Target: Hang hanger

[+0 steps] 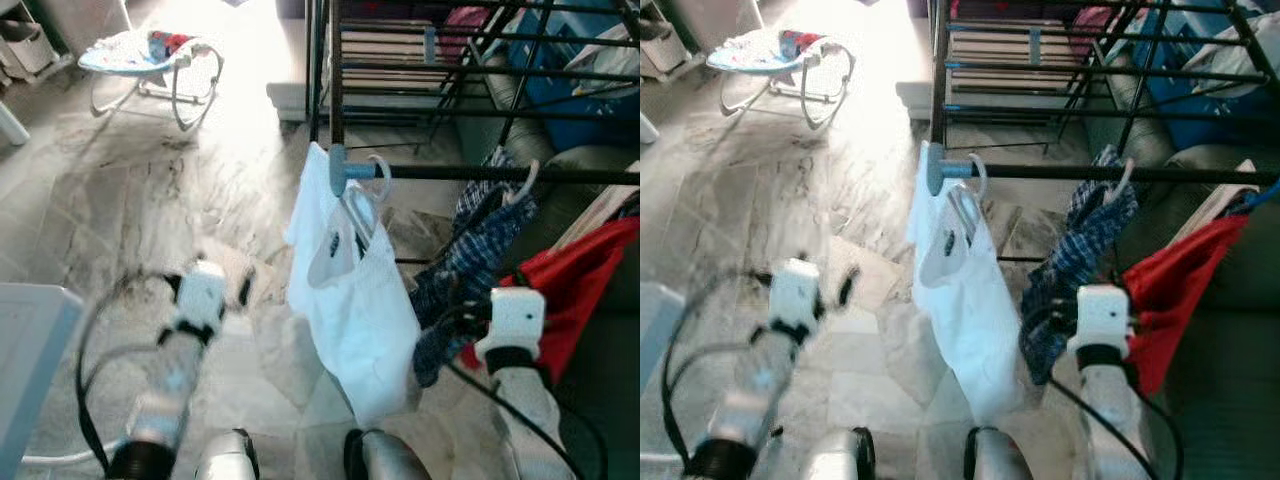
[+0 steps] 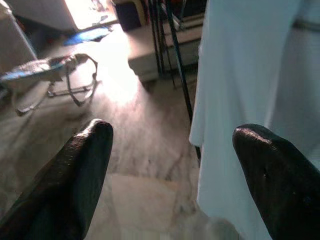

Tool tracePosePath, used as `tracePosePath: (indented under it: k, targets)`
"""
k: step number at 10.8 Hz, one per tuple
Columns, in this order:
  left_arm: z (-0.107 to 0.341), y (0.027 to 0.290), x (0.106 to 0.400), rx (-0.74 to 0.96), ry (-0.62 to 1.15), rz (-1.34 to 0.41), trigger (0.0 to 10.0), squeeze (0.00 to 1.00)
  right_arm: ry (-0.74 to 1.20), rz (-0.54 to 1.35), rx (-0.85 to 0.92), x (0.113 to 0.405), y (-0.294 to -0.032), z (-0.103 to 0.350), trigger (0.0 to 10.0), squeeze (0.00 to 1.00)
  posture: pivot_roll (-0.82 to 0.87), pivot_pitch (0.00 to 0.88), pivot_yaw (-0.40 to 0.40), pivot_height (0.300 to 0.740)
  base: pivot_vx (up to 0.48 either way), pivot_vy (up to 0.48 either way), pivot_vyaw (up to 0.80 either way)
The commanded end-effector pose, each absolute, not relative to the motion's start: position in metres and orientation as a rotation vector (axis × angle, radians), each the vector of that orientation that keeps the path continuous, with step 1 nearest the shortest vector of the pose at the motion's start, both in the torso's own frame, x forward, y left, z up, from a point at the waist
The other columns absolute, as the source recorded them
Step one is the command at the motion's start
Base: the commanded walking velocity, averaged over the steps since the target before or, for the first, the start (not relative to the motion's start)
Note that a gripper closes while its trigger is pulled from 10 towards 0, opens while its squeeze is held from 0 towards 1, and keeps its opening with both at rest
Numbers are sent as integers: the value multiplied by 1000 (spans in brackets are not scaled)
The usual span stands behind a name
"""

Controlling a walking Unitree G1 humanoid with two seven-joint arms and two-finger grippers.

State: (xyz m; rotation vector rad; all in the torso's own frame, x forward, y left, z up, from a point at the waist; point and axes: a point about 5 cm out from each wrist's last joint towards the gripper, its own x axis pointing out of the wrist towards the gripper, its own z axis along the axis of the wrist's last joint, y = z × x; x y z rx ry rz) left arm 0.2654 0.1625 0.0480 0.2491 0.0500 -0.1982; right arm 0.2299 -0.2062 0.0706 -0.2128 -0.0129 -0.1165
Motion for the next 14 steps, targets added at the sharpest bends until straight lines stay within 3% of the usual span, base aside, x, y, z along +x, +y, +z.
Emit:
tracePosePath:
  k: [1,4,11,14]
  targets:
    - [49,162,261,266,48,-214,10000,0,-17,-141,-210,228,-212,73,10000,0,-91,145,-22,740,-255,0,0]
    - [49,173,258,261,61,-154,10000,0,-38,-82,-255,237,-205,78,10000,0,-80,147,-49,740,0,0,0]
    - [56,173,268,265,43,-155,10000,0,-52,-242,-343,255,-233,90,10000,0,-77,178,-49,740,0,0,-63]
    - [55,168,266,266,47,-163,10000,0,-19,-289,-241,295,-243,101,10000,0,-58,201,-45,740,0,0,0]
